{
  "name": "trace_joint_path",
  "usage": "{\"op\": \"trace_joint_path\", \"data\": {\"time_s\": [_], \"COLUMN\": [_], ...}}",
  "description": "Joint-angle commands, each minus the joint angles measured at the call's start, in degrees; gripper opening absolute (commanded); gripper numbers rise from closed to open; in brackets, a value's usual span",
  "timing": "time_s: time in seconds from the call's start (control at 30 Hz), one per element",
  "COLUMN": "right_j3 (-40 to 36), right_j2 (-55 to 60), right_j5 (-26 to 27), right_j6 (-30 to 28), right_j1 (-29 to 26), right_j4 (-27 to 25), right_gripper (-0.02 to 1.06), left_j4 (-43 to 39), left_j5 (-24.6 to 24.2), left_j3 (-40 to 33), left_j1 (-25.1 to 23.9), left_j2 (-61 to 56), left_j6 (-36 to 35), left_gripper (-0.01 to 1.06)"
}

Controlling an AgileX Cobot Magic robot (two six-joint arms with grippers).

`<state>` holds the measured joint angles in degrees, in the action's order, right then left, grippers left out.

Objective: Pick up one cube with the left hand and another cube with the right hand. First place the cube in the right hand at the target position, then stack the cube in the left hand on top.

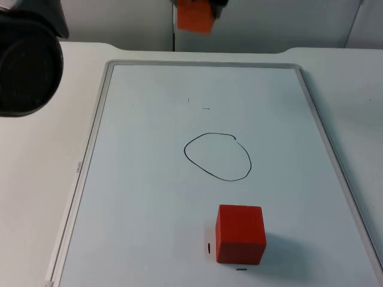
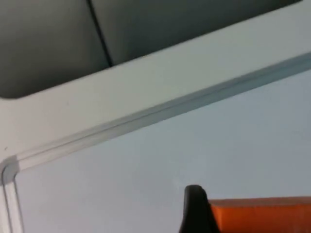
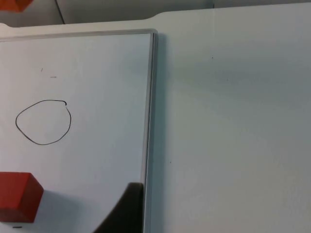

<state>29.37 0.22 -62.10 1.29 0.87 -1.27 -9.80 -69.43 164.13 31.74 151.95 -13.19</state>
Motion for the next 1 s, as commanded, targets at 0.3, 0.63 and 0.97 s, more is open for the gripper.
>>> {"op": "trace_joint_path", "data": {"time_s": [0.3,0.63,0.97], "right_j3": [-0.26,-0.26,-0.26], "right_j2": [-0.22,-0.22,-0.22], "right_j5": [0.3,0.3,0.3], "right_j6": [0.18,0.18,0.08], "right_j1": [-0.32,-0.32,1.65], "right_j4": [-0.02,-0.02,-0.04], "right_gripper": [1.04,1.04,1.04], "left_j4": [6.52,2.87,-3.32], "left_j5": [-0.53,-0.53,-0.53], "left_j3": [4.57,4.25,2.88], "left_j1": [2.48,2.71,2.71], "left_j2": [-11.26,-19.8,-27.96], "left_j6": [4.56,6.82,9.08], "left_gripper": [0.19,0.19,0.19]}}
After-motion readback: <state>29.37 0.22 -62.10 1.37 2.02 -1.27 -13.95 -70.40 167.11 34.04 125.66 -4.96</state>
